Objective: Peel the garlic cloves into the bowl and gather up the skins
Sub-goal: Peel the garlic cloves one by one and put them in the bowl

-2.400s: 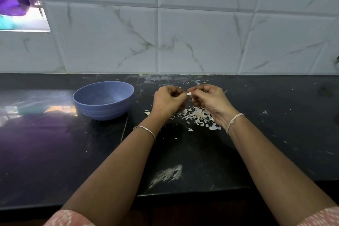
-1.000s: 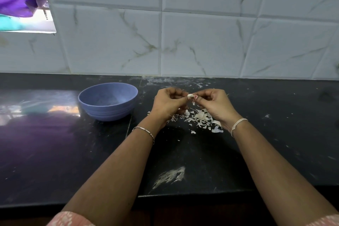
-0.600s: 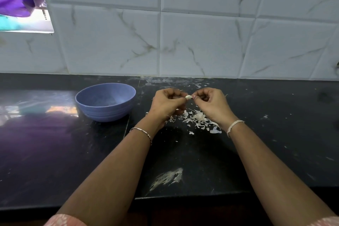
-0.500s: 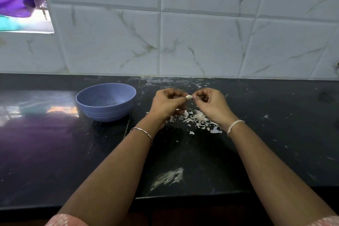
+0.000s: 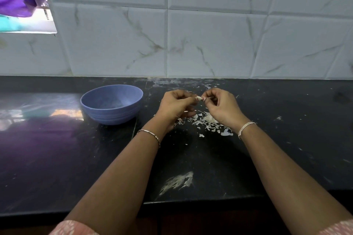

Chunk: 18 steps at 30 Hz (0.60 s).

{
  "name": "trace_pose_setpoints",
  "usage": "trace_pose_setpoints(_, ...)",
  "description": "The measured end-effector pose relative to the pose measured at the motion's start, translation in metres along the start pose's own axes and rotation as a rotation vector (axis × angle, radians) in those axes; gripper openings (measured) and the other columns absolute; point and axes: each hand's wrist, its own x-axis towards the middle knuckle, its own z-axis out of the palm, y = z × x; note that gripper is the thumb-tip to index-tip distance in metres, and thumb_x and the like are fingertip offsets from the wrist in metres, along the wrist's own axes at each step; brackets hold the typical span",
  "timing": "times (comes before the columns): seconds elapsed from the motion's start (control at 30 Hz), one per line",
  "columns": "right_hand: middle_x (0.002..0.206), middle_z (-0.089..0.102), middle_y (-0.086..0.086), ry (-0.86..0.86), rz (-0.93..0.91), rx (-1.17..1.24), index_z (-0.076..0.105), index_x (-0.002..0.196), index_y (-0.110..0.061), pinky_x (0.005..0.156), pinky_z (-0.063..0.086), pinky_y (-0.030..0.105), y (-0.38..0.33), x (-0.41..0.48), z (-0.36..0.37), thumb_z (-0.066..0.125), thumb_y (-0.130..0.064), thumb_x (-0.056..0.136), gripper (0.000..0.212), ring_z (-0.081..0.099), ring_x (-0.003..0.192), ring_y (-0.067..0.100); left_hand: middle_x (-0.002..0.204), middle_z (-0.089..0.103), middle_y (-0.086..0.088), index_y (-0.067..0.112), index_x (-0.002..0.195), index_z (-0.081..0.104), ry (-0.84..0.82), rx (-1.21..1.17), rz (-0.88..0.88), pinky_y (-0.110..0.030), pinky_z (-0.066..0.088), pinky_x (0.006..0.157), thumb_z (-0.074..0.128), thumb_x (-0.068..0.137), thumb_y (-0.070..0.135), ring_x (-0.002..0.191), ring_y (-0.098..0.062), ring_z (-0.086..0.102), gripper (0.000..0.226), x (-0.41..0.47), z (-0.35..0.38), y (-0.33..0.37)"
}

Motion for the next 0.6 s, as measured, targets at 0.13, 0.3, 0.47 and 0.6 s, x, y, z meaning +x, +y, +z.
trace_pose_setpoints(0.13, 0.072, 0.061, -0.004, -0.004, -0.046, -0.076, 0.062, 0.084, -0.021, 0.056, 0.041, 0.018, -0.0014, -0.0017, -0.0013, 0.059, -0.009, 0.092, 0.015, 0.053, 0.062, 0.01, 0.075, 0.065, -0.007, 0.004, 0.085, 0.07, 0.0, 0.007, 0.001, -0.026, 0.057, 0.057, 0.073, 0.085, 0.007, 0.056, -0.009, 0.058, 0.004, 0.0011, 0.0007, -0.002)
trace_pose_setpoints(0.3, 0.078, 0.049, -0.012, -0.015, -0.169, -0.266, 0.058, 0.087, -0.022, 0.071, 0.033, 0.025, -0.0035, -0.0037, 0.0008, 0.057, -0.01, 0.091, 0.012, 0.047, 0.076, 0.013, 0.068, 0.06, -0.004, 0.002, 0.077, 0.066, 0.038, 0.04, 0.008, -0.026, 0.058, 0.059, 0.072, 0.087, 0.009, 0.057, -0.01, 0.058, 0.013, 0.0049, 0.0, -0.0046)
trace_pose_setpoints(0.47, 0.084, 0.051, -0.009, 0.016, -0.185, -0.315, 0.06, 0.093, -0.018, 0.073, 0.035, 0.028, -0.002, -0.0034, 0.0014, 0.055, -0.016, 0.093, 0.006, 0.045, 0.081, 0.011, 0.066, 0.058, -0.004, 0.002, 0.076, 0.065, -0.023, 0.03, -0.029, -0.024, 0.058, 0.058, 0.071, 0.087, 0.009, 0.054, -0.005, 0.056, 0.015, 0.0034, -0.0003, -0.004)
trace_pose_setpoints(0.6, 0.087, 0.058, -0.007, 0.077, -0.137, -0.29, 0.064, 0.092, -0.018, 0.072, 0.036, 0.026, 0.0034, -0.0013, -0.0022, 0.056, -0.014, 0.093, 0.009, 0.052, 0.08, 0.012, 0.07, 0.06, -0.005, 0.0, 0.083, 0.065, -0.068, 0.021, -0.059, -0.029, 0.061, 0.063, 0.071, 0.088, 0.009, 0.056, -0.007, 0.056, 0.012, 0.002, 0.0005, -0.0044)
